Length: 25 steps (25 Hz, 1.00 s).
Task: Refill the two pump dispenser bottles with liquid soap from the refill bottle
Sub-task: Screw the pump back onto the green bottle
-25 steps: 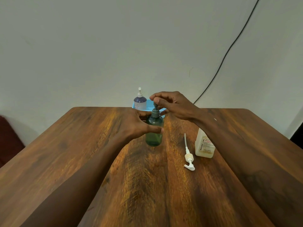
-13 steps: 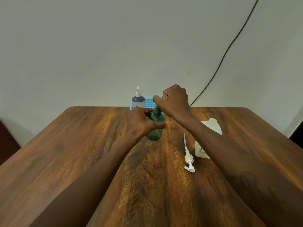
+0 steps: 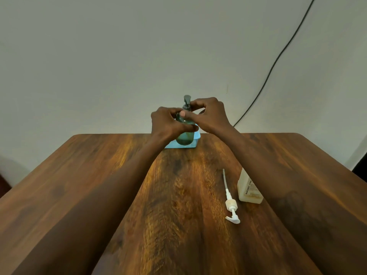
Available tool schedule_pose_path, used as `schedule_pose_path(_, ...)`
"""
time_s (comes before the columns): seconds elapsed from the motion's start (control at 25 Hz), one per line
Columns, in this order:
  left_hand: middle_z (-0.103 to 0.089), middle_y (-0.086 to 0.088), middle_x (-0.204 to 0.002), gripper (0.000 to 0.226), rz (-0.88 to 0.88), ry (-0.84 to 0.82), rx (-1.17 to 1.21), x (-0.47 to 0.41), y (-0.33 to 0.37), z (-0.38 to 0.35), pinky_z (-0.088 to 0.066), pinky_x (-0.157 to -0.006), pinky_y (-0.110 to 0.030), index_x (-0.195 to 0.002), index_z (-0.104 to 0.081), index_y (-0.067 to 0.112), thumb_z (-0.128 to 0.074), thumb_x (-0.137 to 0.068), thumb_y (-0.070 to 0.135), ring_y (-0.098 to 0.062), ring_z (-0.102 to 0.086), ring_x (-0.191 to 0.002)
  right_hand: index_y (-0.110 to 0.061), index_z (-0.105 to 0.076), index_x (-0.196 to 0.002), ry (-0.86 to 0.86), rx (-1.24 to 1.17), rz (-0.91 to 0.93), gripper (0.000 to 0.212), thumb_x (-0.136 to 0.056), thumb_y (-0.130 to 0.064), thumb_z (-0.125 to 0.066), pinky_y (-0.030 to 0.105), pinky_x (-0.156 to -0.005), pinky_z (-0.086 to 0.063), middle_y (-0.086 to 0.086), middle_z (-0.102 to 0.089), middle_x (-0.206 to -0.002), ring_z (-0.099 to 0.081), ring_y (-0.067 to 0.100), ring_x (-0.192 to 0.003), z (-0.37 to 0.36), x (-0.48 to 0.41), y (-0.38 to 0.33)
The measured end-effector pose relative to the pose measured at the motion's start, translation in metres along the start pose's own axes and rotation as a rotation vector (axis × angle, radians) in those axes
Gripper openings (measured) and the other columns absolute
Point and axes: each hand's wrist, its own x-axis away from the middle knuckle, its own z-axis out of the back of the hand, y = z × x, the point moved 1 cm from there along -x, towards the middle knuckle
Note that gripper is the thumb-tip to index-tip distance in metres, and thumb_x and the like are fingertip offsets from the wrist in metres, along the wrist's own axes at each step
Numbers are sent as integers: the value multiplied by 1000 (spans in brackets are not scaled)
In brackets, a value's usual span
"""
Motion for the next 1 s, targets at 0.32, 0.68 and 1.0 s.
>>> schedule_pose_path(0.32,-79,4,-88,44,126,-3,36,-74,-39,-59,-60,-80,-28,-99,-81,21,-95,-59,34,-10,-73,-79,-28,-79,-108,90,43,-158,35,-78,-43,-83,35,-85,-60,-9,-78,-105,-73,10,-89,-40,-62,52)
schedule_pose_path(0.68,-78,1,-82,34,145,-96,-45,-91,-94,-102,-62,-73,-33,-91,-81,21,-92,-61,32,-11,-71,-72,-26,-80,-104,71,62,-296,32,-78,-45,-82,37,-85,-60,-7,-78,-100,-72,11,-95,-86,-75,109)
schedule_pose_path(1.0,-76,-9,-87,31,217,-254,-122,-85,-101,-115,-60,-73,-38,-92,-79,9,-89,-67,24,-26,-71,-80,-21,-80,-102,39,147,-376,31,-79,-41,-83,32,-76,-59,0,-77,-92,-71,17,-86,-93,-66,120)
